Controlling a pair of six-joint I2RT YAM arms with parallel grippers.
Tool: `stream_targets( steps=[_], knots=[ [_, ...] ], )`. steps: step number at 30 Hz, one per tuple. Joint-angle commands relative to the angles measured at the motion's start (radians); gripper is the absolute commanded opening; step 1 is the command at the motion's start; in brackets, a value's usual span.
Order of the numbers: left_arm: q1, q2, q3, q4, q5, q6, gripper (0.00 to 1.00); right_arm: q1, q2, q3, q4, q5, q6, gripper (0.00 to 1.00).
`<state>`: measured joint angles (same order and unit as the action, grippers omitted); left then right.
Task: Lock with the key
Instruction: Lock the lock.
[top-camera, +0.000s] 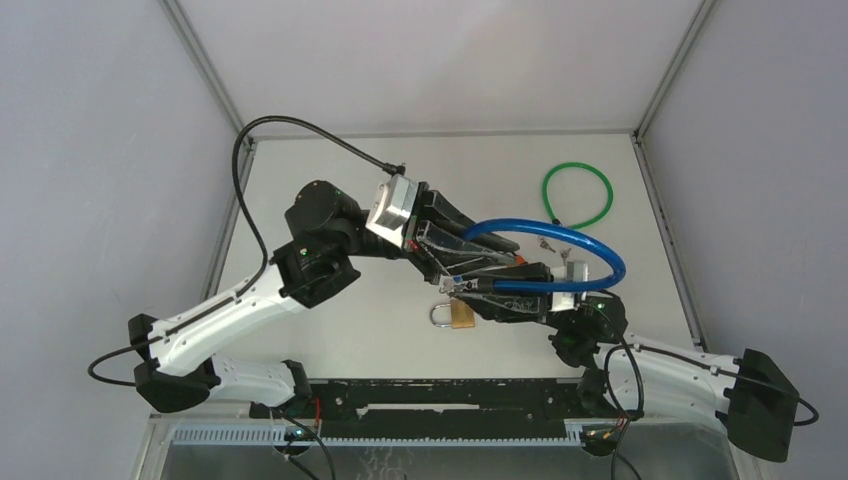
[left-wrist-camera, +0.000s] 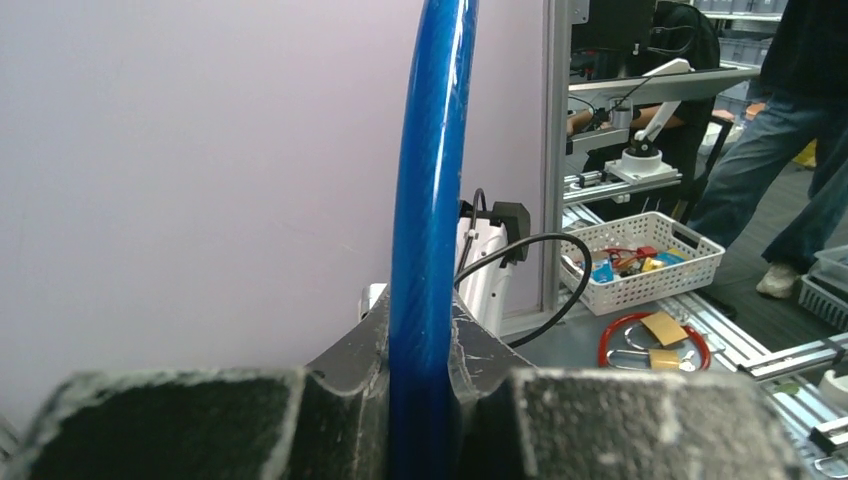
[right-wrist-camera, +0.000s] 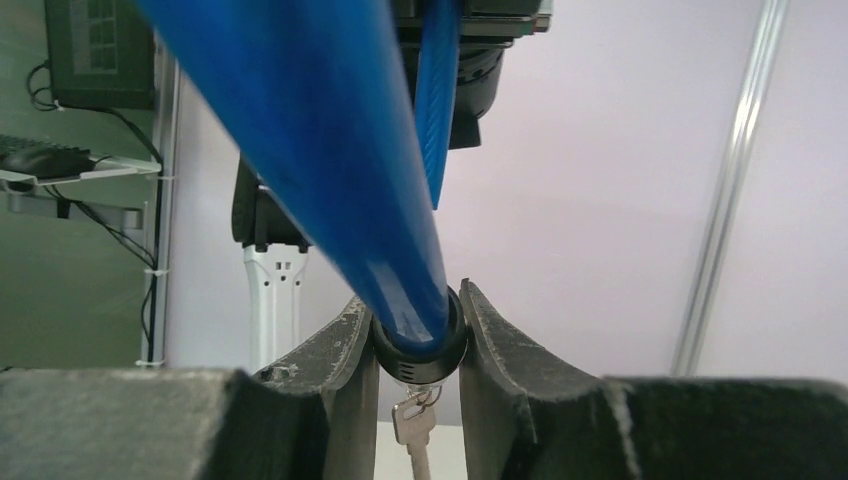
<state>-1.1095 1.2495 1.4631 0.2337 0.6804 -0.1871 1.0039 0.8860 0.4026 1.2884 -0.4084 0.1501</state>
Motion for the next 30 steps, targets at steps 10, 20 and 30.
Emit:
stream_targets(
  steps=[10, 20, 30],
  knots=[
    [-0.039, -0.01, 0.099, -0.03, -0.009, 0.223, 0.0, -0.143, -0.192, 0.029, -0.207, -0.036, -0.043, 0.0],
    [0.006, -0.211, -0.065, -0.26, -0.26, 0.249, 0.0, -0.33, -0.361, 0.137, -0.823, -0.23, -0.007, 0.0],
    [0.185, -0.524, -0.467, -0.367, -0.278, 0.454, 0.59, -0.333, -0.343, 0.393, -1.444, -0.018, -0.136, 0.0]
  ],
)
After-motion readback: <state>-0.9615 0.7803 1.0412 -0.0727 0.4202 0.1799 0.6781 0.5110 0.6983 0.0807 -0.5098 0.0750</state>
